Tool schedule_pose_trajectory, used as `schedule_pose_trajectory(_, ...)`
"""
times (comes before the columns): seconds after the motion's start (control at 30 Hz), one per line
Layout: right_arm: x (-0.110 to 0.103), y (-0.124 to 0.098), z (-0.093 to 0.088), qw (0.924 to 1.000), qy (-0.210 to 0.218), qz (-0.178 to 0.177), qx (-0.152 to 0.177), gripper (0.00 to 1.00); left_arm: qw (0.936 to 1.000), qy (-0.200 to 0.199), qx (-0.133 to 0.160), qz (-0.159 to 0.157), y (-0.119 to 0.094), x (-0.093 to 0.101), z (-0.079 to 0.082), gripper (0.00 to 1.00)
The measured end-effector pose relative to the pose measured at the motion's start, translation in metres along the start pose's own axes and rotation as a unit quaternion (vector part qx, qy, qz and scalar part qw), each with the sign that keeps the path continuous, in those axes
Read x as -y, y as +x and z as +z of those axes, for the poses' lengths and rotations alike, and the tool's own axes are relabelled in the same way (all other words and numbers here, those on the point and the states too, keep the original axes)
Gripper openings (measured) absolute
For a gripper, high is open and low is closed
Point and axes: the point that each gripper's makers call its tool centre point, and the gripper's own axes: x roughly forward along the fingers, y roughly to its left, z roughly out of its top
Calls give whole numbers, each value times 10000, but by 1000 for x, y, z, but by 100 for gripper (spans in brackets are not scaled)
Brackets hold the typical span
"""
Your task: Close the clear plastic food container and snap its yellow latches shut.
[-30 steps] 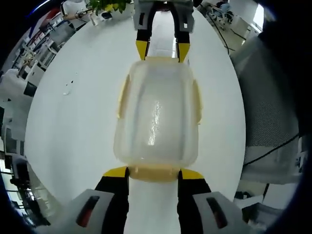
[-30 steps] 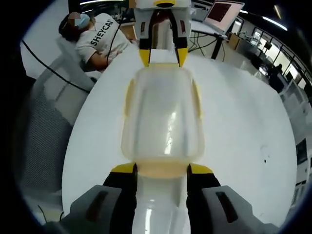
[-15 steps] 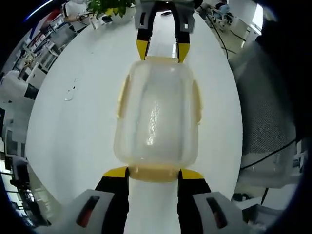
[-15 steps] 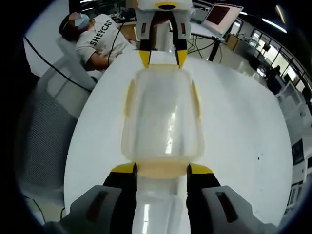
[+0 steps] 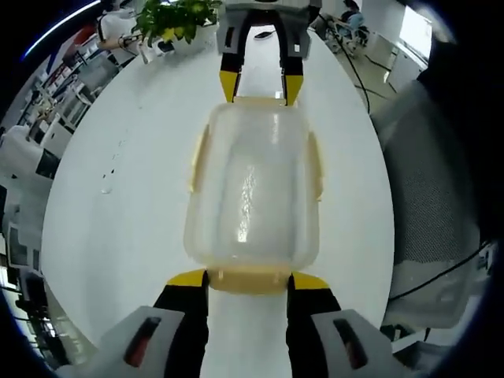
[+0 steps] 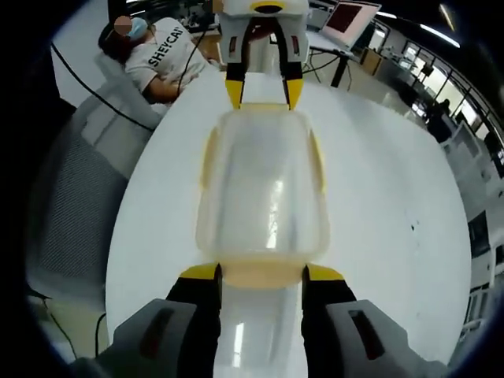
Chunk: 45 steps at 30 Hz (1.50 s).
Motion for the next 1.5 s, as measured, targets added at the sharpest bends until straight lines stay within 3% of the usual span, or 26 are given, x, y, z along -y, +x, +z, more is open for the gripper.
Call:
schedule_pose_trajectory(0.47, -10, -21, -46, 9998, 167, -48, -80, 36, 9996, 234, 140, -48, 24, 8, 46, 33)
schedule_pose_trajectory(0.63, -14, -26, -61, 9998, 179, -49, -14, 36, 9994, 223, 235, -94, 32, 12, 59, 33)
schedule_pose_trajectory(1.3, -18, -46, -116, 9990, 332, -186, -246, 36, 9989, 336, 268, -179, 66, 16, 111, 33)
schedule_pose_trajectory(1.5, -23, -58, -131, 9989, 404, -169, -156, 36, 9981, 390, 421, -205, 69, 22, 126, 33)
